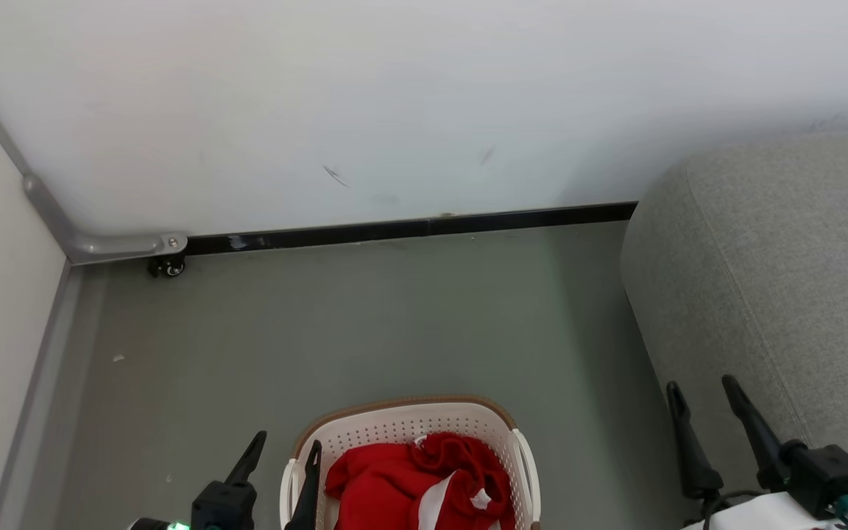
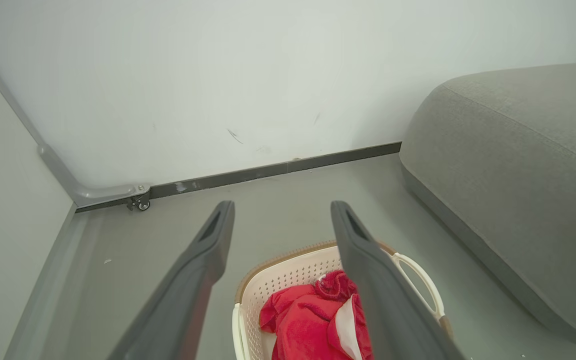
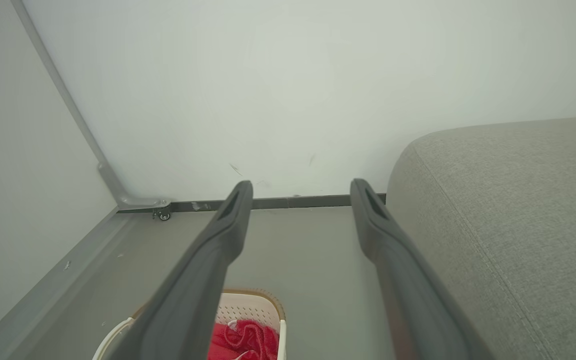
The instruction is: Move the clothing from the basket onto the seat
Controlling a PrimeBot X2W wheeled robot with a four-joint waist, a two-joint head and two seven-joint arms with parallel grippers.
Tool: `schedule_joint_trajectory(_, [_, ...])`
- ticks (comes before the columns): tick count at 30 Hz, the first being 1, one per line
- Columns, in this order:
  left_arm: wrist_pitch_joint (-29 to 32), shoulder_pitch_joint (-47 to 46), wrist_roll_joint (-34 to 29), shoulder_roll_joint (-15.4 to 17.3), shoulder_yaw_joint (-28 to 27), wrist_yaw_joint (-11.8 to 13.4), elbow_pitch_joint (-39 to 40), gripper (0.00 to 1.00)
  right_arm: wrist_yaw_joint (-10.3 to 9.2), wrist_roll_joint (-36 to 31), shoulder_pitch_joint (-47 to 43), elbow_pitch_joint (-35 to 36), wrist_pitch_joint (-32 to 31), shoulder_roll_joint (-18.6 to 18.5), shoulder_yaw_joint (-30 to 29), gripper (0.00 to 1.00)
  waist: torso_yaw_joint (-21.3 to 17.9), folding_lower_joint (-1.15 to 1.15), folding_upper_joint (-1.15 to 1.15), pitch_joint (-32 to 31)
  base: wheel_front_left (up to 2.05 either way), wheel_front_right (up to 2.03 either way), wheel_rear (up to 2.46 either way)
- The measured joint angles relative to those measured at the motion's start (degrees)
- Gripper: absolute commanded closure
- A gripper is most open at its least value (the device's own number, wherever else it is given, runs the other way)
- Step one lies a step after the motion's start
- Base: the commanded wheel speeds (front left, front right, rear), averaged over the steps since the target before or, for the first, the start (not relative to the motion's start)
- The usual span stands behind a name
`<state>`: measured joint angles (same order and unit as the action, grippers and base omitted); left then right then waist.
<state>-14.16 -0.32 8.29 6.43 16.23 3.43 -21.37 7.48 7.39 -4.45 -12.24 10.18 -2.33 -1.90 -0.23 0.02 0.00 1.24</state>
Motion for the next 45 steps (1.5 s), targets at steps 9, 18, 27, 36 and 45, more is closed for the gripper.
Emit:
schedule_joint_trajectory(9, [0.00, -2.79, -1.40, -0.20, 2.03, -2.01, -3.90, 0.00, 0.00, -0.01, 0.01, 2.77, 0.58, 0.00, -0.97, 0.00, -1.22, 0.00, 0.00, 2.97, 0.00, 0.00, 0.00])
schedule_joint_trajectory(18, [0.00, -6.25, -2.97, -0.89, 4.14, -2.53, -8.23, 0.00, 0.00, 0.75, 0.10, 5.24, 1.00, 0.01, -0.44, 0.00, -2.72, 0.00, 0.00, 6.97, 0.00, 0.00, 0.00])
schedule_joint_trajectory(27, [0.00, -10.90, -4.39, -0.92, 5.37, -3.53, -11.88, 0.00, 0.00, 1.16, 1.98, 8.04, 1.25, 0.01, -0.42, 0.00, -4.65, 0.00, 0.00, 11.95, 0.00, 0.00, 0.00])
schedule_joint_trajectory(36, [0.00, -15.54, -5.94, -0.47, 5.72, -3.52, -15.56, 0.00, 0.00, 1.78, 5.39, 9.33, 1.77, 0.00, 0.52, 0.00, -6.82, 0.00, 0.00, 17.65, 0.00, 0.00, 0.00])
schedule_joint_trajectory(45, [0.01, -19.95, -7.19, 0.52, 6.05, -3.52, -18.72, 0.00, 0.00, 2.93, 8.66, 9.85, 2.29, -0.02, 1.35, 0.00, -8.75, 0.00, 0.00, 22.54, 0.00, 0.00, 0.00])
